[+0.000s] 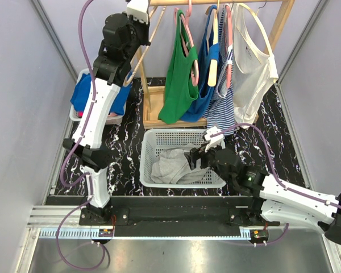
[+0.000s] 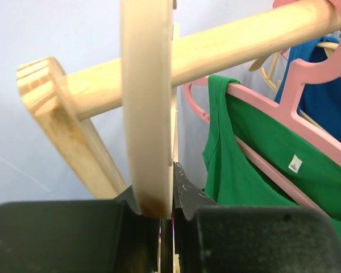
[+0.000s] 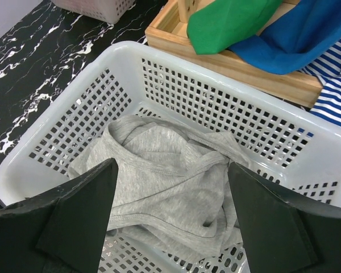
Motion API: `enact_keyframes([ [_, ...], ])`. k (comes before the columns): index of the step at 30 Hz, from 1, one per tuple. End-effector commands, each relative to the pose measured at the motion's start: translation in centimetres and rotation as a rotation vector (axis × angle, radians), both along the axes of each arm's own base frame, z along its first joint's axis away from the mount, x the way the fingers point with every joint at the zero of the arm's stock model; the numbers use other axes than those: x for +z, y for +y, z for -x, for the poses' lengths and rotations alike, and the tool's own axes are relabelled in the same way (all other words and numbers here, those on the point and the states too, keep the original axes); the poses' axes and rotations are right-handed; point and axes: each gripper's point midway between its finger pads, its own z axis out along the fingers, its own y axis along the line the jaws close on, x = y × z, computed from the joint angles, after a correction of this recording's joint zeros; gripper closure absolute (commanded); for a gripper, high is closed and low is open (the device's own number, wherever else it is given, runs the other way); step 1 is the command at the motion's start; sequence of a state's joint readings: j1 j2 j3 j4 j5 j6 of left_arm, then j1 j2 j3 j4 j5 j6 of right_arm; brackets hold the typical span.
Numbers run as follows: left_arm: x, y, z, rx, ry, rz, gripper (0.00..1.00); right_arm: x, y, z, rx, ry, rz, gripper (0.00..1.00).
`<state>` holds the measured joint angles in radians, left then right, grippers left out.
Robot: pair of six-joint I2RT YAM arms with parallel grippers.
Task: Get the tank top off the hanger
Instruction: Place the hanger at the clothesline.
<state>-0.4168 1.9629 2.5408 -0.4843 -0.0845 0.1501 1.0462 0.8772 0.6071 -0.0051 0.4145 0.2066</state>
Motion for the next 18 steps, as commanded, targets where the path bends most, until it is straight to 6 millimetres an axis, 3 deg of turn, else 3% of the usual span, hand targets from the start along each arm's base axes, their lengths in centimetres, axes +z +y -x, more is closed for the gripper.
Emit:
enact_keyframes([
  [1, 3.4, 0.0, -0.7, 0.006, -0.14, 0.03, 1.0, 1.0, -1.1, -0.3, -0.055, -0.016, -0.022, 0.12],
  [4, 2.5, -0.2, -0.8, -0.003, -0.104, 0.037, 1.0, 3.0, -0.6, -0.8, -0.047, -0.07, -0.052, 0.11],
  [5, 1.2, -0.5, -0.8, -0.014, -0.061, 0.026, 1.0, 3.5, -0.2, -0.9, -0.041, -0.081, -0.057, 0.1],
  [7, 1.4, -0.1, 0.9, -0.034, -0.035, 0.026, 1.0, 5.8, 1.0, -1.2, -0.005, -0.118, -0.084, 0.1],
  [8, -0.2, -0.2, 1.5, -0.049, 0.025, 0.003, 1.0, 6.6, 1.5, -1.3, 0.01, -0.132, -0.088, 0.1],
  [10, 0.8, 0.9, 4.3, -0.059, 0.028, -0.02, 1.0, 9.3, 2.5, -1.3, 0.058, -0.183, -0.104, 0.08],
  [11, -0.2, 1.2, 5.2, -0.069, 0.065, -0.047, 1.0, 10.2, 2.9, -1.1, 0.079, -0.202, -0.104, 0.08],
  [12, 0.1, 2.1, 7.2, -0.072, 0.064, -0.076, 1.0, 12.1, 3.1, -1.0, 0.097, -0.234, -0.12, 0.06],
  [14, -1.3, 2.2, 9.5, -0.129, 0.108, -0.126, 1.0, 13.7, 3.6, -0.6, 0.158, -0.297, -0.088, 0.03],
  [15, -2.3, 2.4, 10.4, -0.151, 0.126, -0.171, 1.0, 15.4, 3.7, -0.7, 0.167, -0.33, -0.093, 0.02],
  [16, -1.1, 3.1, 12.7, -0.165, 0.099, -0.177, 1.0, 15.9, 3.9, -0.6, 0.189, -0.355, -0.061, 0.01],
  [18, -1.9, 3.5, 15.2, -0.22, 0.116, -0.249, 1.0, 18.5, 4.0, -0.1, 0.228, -0.409, -0.066, 0.0],
])
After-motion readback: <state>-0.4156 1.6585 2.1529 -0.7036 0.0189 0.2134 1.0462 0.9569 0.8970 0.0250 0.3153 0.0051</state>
